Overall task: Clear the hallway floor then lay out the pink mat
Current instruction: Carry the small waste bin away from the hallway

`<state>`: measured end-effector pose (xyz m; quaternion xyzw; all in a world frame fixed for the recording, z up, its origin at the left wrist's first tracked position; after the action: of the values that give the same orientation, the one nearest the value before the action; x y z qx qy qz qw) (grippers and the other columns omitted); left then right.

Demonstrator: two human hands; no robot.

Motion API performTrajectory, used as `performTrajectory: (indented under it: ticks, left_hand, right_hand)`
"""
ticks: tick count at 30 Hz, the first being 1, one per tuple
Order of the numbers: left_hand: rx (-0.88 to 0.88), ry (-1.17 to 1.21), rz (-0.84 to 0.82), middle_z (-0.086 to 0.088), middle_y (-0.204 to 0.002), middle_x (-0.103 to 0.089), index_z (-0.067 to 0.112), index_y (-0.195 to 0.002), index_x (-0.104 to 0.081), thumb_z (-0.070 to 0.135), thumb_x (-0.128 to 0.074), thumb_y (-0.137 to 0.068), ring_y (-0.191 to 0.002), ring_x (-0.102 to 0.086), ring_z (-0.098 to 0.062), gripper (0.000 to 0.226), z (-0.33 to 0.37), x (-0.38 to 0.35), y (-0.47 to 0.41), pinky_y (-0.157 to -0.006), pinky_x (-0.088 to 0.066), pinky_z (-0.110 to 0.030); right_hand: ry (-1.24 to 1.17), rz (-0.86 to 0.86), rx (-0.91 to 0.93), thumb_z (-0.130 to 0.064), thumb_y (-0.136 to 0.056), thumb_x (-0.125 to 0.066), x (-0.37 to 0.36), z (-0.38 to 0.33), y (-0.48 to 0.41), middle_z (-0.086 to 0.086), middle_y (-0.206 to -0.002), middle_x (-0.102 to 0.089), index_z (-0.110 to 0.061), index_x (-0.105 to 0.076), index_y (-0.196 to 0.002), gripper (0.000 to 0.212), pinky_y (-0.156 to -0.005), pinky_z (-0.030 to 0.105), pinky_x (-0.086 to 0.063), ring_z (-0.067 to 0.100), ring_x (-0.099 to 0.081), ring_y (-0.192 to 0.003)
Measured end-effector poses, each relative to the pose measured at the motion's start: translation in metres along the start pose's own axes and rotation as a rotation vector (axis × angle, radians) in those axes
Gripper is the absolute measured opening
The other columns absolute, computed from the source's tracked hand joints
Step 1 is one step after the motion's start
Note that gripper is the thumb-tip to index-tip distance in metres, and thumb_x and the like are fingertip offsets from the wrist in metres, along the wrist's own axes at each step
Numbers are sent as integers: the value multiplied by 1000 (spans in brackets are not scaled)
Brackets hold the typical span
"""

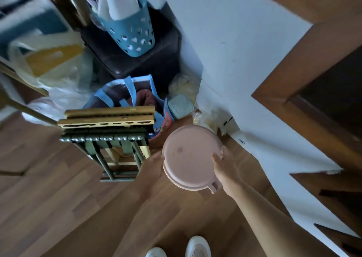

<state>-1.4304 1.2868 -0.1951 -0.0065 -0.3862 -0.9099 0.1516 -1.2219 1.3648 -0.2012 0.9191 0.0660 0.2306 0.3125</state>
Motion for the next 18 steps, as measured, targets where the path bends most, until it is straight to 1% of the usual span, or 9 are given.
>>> performTrajectory:
  ticks: [3, 5, 7, 9, 11, 12, 13, 15, 18]
  left_hand:
    - [-4, 6, 31, -4, -96, -66, 21, -83, -63, 26, -45, -95, -94, -58, -18, 22, 32, 3, 35, -81, -45, -35]
    - [2, 11, 15, -3, -90, -58, 24, -77, -55, 28, -44, -92, -91, -52, -17, 19, 51, 1, 61, -80, -39, -35]
    - [-18, 5, -26, -8, -89, -57, 19, -76, -56, 25, -45, -90, -91, -52, -21, 19, 73, -2, 89, -80, -39, -38]
    - [-22, 29, -16, -7, -97, -63, 16, -77, -63, 24, -48, -92, -96, -57, -23, 23, 91, -3, 113, -89, -44, -40]
    - [-30, 53, -12, -3, -98, -64, 22, -74, -62, 26, -48, -92, -98, -57, -21, 23, 107, -6, 143, -93, -43, -40]
    - [-45, 45, -30, -1, -96, -63, 23, -73, -60, 26, -47, -93, -97, -57, -20, 24, 115, -8, 163, -91, -43, -40]
    - [-64, 57, -47, 1, -95, -62, 24, -74, -60, 26, -46, -95, -96, -56, -19, 25, 118, -10, 177, -89, -42, -39]
    - [-84, 79, -117, 4, -94, -61, 24, -79, -60, 22, -43, -98, -97, -55, -17, 25, 125, -15, 210, -88, -39, -35]
    - [-83, 58, -175, 0, -95, -60, 20, -83, -60, 15, -41, -98, -100, -53, -21, 24, 143, -17, 266, -89, -38, -35]
  right_hand:
    - [-50, -36, -39, -25, -98, -38, 10, -31, 41, 5, -136, -48, -20, -35, -142, 45, -95, 39, -49, 23, -50, -118]
    - [-63, -31, -78, -28, -98, -37, 22, -45, 73, 7, -138, -48, -19, -35, -143, 46, -96, 41, -50, 24, -50, -119]
    - [-70, -9, -79, -32, -99, -37, 40, -60, 107, 6, -137, -49, -18, -39, -140, 44, -75, 24, -57, 19, -53, -111]
    - [-69, 28, -67, -37, -99, -37, 56, -70, 135, 3, -136, -48, -20, -40, -139, 44, -45, 3, -44, 8, -50, -94]
    - [-76, 88, -38, -43, -97, -39, 76, -81, 165, 4, -137, -48, -19, -39, -140, 48, -39, -2, -36, 0, -46, -83]
    - [-87, 119, -28, -45, -97, -39, 85, -86, 186, 4, -139, -48, -19, -40, -140, 50, -46, -3, -38, -1, -47, -85]
    - [-101, 141, -26, -48, -96, -39, 92, -90, 201, 2, -140, -48, -20, -41, -139, 52, -60, 1, -43, 2, -50, -93]
    - [-150, 200, -43, -50, -95, -37, 108, -97, 238, 2, -144, -45, -20, -42, -138, 52, -86, 20, -44, 14, -52, -116]
    - [-206, 295, -71, -47, -97, -37, 135, -107, 294, 2, -146, -43, -19, -43, -139, 51, -97, 31, -39, 23, -47, -128]
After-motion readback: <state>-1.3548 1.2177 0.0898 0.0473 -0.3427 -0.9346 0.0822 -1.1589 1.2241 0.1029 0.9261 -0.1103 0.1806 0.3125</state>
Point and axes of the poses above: each hand's wrist, its own y-axis away from the middle knuckle, its own x-axis out of the back of the hand, z = x × y, the point moved 6 cm from there along -y, towards the middle knuckle
